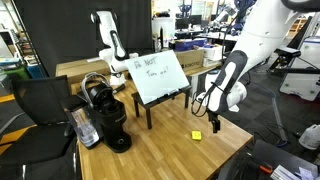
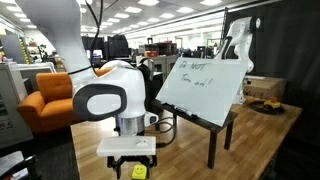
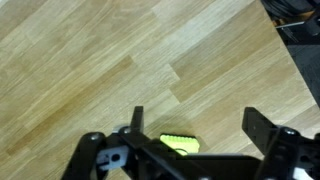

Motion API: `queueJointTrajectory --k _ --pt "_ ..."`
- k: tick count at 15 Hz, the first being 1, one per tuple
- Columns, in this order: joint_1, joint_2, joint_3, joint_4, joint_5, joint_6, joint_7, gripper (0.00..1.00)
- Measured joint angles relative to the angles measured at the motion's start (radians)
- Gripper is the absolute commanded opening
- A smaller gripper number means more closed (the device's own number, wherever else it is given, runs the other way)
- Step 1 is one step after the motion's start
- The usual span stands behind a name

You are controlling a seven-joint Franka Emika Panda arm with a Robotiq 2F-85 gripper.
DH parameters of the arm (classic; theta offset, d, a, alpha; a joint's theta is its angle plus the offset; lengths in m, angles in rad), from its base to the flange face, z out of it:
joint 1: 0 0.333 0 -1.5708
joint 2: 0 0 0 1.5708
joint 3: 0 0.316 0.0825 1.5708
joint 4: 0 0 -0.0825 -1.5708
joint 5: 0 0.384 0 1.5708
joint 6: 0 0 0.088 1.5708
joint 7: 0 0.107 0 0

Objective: Use the eraser to clean the whiteboard

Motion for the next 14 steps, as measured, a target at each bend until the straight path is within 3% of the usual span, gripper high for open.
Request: queueJointTrajectory --k 6,14 --pt "-0.110 0.094 0.098 -0.009 -0.004 0.153 -0.023 1.00" --pt "-0.217 0.106 0.215 0.002 -0.034 0.221 -0.023 1.00"
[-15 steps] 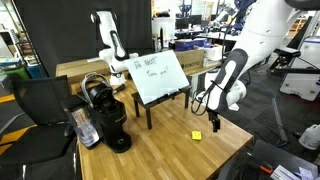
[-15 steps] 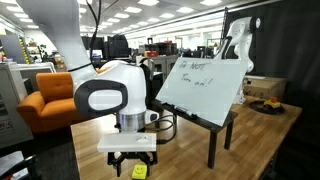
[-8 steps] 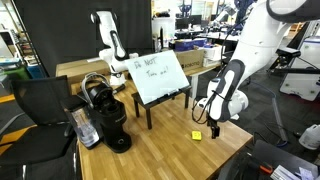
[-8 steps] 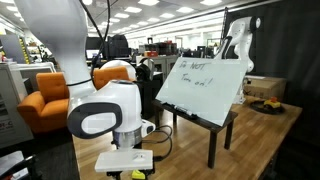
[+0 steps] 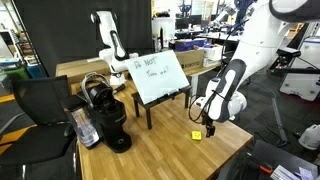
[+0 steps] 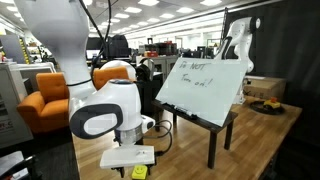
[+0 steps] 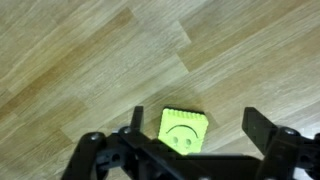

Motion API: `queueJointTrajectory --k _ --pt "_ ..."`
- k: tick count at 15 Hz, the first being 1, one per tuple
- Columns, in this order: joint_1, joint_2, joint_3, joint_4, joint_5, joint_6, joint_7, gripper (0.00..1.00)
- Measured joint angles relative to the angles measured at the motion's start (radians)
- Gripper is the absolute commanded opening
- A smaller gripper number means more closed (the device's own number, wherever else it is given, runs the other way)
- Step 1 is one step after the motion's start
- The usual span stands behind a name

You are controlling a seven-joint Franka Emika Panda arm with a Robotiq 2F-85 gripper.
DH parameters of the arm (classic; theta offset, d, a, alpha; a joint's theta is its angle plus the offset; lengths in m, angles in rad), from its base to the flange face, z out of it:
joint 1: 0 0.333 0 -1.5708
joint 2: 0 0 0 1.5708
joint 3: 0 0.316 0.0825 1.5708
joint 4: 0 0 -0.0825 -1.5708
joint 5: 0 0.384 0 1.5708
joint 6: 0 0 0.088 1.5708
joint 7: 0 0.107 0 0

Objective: Use the eraser to clean the whiteboard

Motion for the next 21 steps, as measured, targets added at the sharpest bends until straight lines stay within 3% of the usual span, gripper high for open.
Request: queueJointTrajectory --k 6,11,21 --pt "-0.105 0.047 0.115 0.042 0.002 0.001 0.012 1.00" --pt "-0.178 0.104 0.167 0.078 0.001 0.001 0.018 1.00" --pt "-0.207 0.148 0.223 0.088 0.000 0.015 0.057 1.00"
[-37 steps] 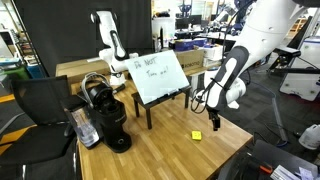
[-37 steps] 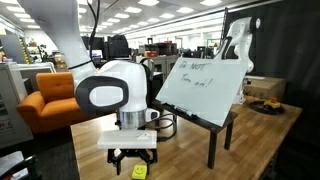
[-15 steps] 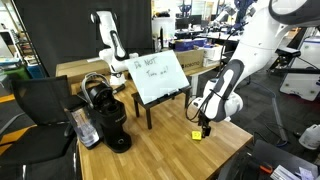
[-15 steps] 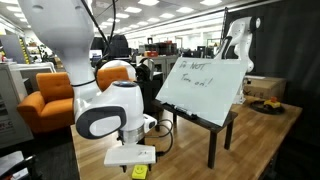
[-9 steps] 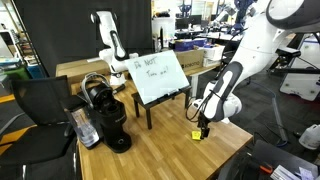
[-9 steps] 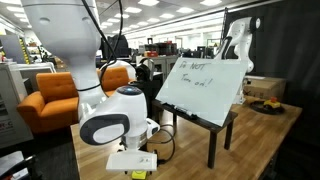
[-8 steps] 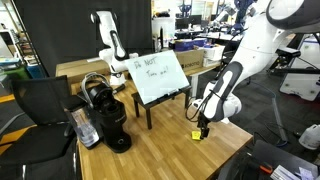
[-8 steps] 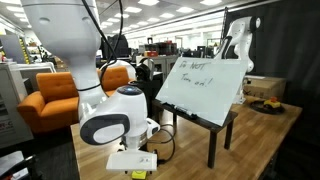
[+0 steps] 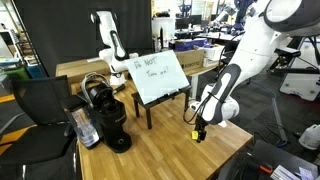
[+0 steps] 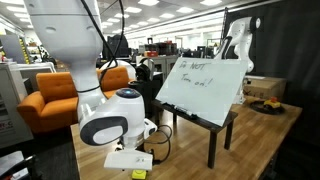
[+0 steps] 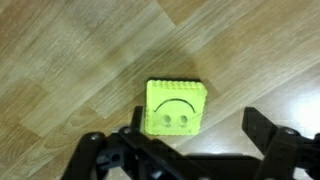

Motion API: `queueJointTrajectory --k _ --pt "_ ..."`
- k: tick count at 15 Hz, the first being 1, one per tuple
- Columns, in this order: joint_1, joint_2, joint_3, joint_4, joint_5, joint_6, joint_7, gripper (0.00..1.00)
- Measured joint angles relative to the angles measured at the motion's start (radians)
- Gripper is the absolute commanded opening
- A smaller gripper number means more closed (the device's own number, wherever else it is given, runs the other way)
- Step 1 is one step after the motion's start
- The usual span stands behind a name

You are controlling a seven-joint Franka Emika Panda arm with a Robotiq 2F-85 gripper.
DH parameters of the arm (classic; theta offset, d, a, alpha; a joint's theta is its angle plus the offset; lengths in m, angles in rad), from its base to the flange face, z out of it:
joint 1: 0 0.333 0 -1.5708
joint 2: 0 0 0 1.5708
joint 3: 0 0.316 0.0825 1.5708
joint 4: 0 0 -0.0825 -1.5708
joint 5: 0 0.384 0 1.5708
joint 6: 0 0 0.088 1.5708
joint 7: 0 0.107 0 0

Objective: Use the eraser to clean the whiteboard

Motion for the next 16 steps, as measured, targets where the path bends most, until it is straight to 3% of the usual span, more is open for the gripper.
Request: queueJointTrajectory --k 16 --pt "0.011 0.013 -0.009 0.000 -0.071 0.075 0.083 1.00"
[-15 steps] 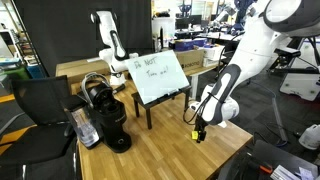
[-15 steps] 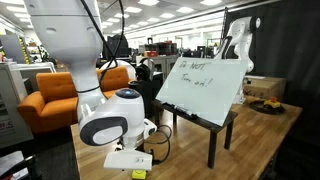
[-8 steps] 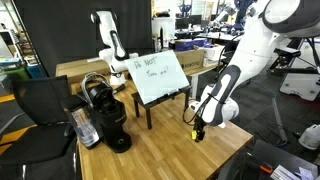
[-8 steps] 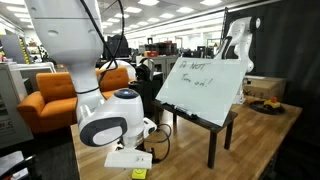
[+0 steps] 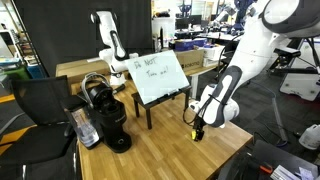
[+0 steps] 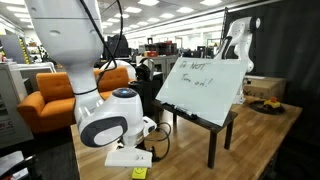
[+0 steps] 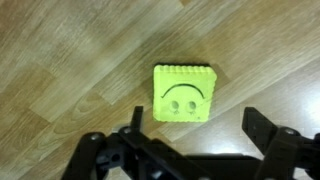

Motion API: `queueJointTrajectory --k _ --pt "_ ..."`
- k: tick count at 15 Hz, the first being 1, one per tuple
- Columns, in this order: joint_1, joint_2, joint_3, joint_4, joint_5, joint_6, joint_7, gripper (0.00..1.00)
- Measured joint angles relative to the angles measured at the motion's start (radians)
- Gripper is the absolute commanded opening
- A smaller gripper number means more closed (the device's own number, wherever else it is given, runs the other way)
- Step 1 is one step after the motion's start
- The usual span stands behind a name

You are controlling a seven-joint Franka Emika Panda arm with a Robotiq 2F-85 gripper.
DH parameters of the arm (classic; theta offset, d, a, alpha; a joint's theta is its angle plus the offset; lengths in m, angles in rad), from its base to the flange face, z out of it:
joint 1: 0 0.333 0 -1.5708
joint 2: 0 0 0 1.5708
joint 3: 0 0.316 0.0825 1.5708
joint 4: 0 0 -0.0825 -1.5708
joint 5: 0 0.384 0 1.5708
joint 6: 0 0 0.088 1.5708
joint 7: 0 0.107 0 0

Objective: Use the eraser to clean the whiteboard

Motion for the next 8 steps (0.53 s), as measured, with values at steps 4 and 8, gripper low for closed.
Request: queueJointTrajectory --k 4,8 --pt "0.010 0.000 -0.019 0.000 -0.011 0.007 0.019 1.00" --pt "0.026 0.000 -0.037 0.000 -0.017 0.009 0.038 1.00"
